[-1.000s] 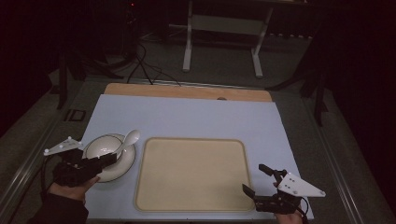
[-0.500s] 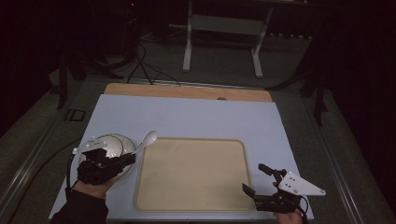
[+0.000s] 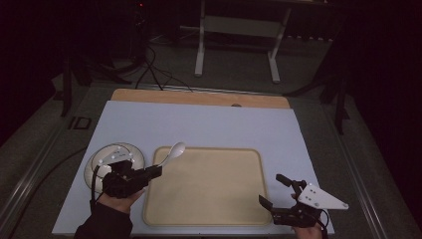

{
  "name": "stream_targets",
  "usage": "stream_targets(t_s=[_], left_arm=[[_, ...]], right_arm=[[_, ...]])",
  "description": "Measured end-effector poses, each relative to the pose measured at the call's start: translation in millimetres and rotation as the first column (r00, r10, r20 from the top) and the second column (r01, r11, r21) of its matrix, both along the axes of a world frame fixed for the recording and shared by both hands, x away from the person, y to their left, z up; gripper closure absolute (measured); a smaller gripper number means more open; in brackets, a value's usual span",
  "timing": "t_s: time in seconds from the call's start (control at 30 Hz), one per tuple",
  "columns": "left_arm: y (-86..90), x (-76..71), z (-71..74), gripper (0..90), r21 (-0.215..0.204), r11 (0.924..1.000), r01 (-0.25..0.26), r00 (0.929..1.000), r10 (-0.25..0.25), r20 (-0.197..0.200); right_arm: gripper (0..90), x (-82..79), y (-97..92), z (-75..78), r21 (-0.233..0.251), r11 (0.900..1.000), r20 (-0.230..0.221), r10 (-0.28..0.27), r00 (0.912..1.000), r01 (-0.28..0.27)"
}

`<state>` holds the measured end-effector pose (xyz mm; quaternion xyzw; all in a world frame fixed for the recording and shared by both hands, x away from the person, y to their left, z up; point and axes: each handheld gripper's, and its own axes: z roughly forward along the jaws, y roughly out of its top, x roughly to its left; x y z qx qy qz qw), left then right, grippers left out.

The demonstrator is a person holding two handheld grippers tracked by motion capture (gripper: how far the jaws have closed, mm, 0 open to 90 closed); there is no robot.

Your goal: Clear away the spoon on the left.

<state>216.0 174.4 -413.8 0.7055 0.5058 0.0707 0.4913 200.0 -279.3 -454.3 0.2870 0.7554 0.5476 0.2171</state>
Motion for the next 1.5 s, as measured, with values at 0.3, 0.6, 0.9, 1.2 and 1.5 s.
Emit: stream_targets(t_s=[0.3,0.6,0.9,1.2,1.5], left_arm=[[-10.9,-4.1,-13.8,85.1,-0.050,0.9960,-0.075,0.9969,0.073,-0.029],[-22.5,-10.7,-17.7,85.1,-0.073,0.9856,-0.152,0.9884,0.152,-0.009],[-44.4,-18.0,-41.0,85.1,-0.112,0.9689,-0.221,0.9752,0.221,-0.015],[-52.2,-18.1,-55.4,85.1,-0.073,0.9685,-0.238,0.9711,0.237,-0.032],[-55.4,-13.8,-72.9,85.1,-0.039,0.9627,-0.268,0.9623,0.265,-0.060]], right_arm=[[13.4,0.3,1.6,0.0,-0.002,1.0000,0.004,0.003,1.0000,-0.003],[13.4,0.8,1.5,-0.1,0.000,1.0000,0.005,-0.002,1.0000,0.002],[13.4,1.3,0.1,-0.2,0.008,0.9999,0.002,-0.007,1.0000,0.007],[13.4,3.3,-0.8,-1.0,0.010,0.9999,-0.001,-0.009,1.0000,0.009],[13.4,3.1,-1.8,-1.3,0.011,0.9998,-0.009,-0.014,0.9999,0.014]])
